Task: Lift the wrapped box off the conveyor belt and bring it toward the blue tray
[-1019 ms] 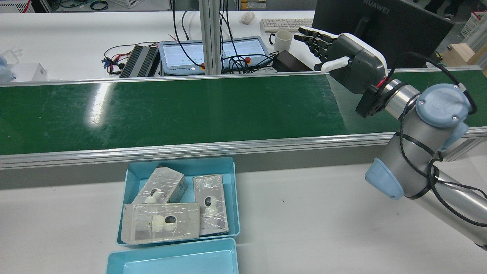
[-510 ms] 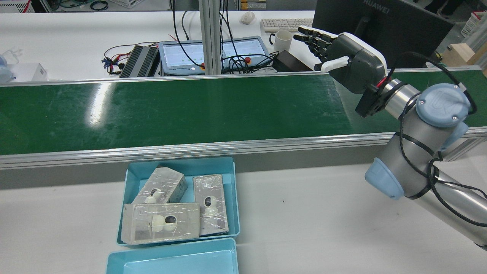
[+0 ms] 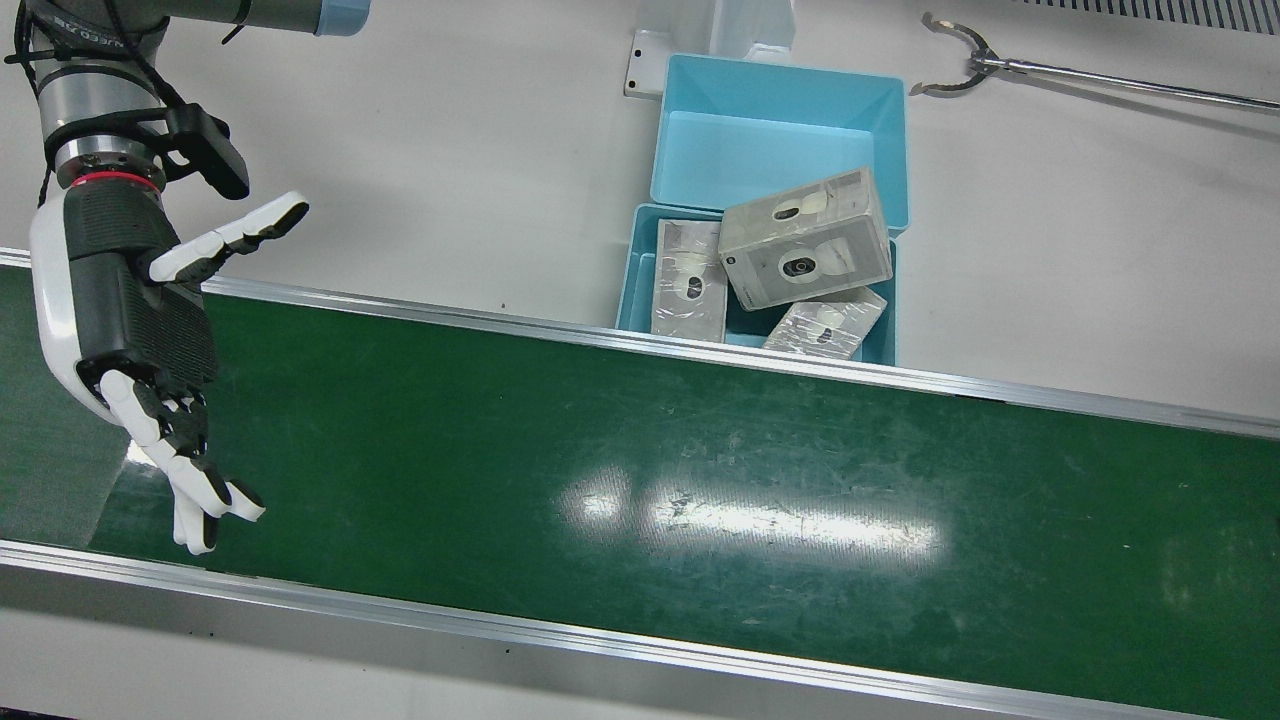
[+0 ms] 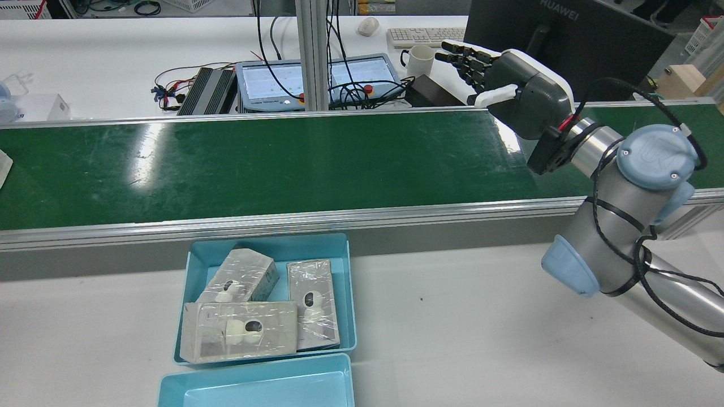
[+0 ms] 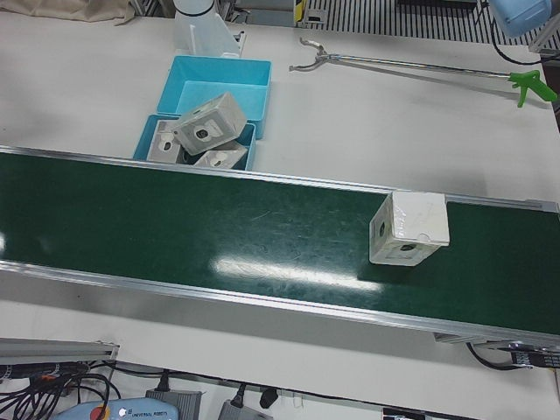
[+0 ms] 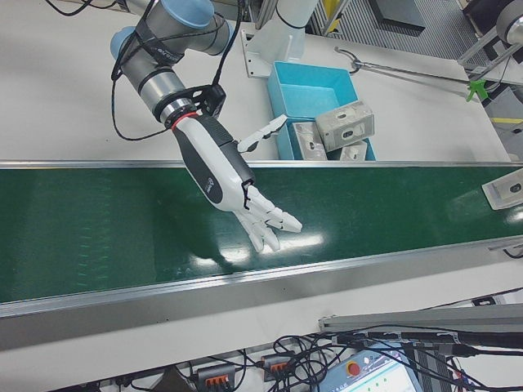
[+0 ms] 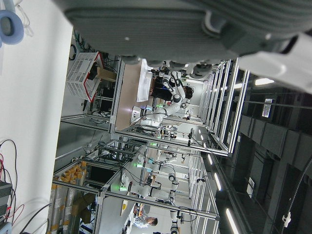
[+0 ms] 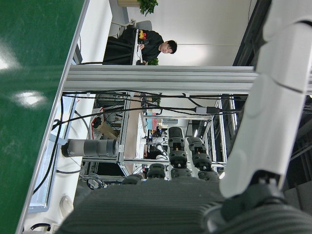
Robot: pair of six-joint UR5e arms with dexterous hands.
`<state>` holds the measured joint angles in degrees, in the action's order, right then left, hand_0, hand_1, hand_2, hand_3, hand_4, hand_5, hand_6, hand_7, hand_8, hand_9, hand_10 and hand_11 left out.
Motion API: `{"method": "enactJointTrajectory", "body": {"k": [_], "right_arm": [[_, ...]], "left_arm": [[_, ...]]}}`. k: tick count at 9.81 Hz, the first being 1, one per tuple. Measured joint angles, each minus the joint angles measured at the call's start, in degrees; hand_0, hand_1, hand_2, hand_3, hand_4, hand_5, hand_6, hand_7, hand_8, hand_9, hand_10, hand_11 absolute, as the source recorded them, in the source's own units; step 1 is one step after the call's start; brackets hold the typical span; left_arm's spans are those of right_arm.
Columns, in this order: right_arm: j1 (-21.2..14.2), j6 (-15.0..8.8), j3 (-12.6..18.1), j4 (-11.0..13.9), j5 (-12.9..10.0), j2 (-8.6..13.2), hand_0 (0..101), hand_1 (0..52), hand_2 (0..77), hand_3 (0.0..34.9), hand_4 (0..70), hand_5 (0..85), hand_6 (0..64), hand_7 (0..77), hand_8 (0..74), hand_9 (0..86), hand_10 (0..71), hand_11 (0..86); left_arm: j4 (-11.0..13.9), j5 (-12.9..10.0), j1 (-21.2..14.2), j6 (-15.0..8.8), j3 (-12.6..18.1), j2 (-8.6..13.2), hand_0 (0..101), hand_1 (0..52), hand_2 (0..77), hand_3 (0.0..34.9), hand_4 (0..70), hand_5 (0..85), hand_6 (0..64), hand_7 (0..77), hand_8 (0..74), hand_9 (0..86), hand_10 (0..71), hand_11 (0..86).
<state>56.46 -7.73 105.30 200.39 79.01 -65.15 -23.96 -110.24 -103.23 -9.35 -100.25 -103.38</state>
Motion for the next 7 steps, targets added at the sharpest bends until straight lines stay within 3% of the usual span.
{"method": "enactJointTrajectory", "body": {"k": [3, 7], "right_arm": [[-0.4, -0.2, -0.1, 0.0, -0.1, 0.4, 46, 9.3, 4.4, 0.0, 11.5, 7.6, 6.5, 14.7, 2.2, 2.7, 0.0, 1.1], [-1.2, -1.6, -0.2, 0.1, -0.4, 0.8, 44, 8.2, 4.9, 0.0, 13.6, 7.6, 7.6, 15.8, 4.4, 4.9, 0.0, 1.1]], "left_arm": [[0.0, 0.0, 0.0, 0.0, 0.0, 0.0, 0, 0.0, 0.5, 0.0, 0.0, 0.5, 0.5, 0.5, 0.5, 0.5, 0.0, 0.5], [0.0, 0.0, 0.0, 0.0, 0.0, 0.0, 0, 0.0, 1.1, 0.0, 0.0, 1.1, 0.5, 0.5, 0.5, 0.5, 0.0, 0.5]]}}
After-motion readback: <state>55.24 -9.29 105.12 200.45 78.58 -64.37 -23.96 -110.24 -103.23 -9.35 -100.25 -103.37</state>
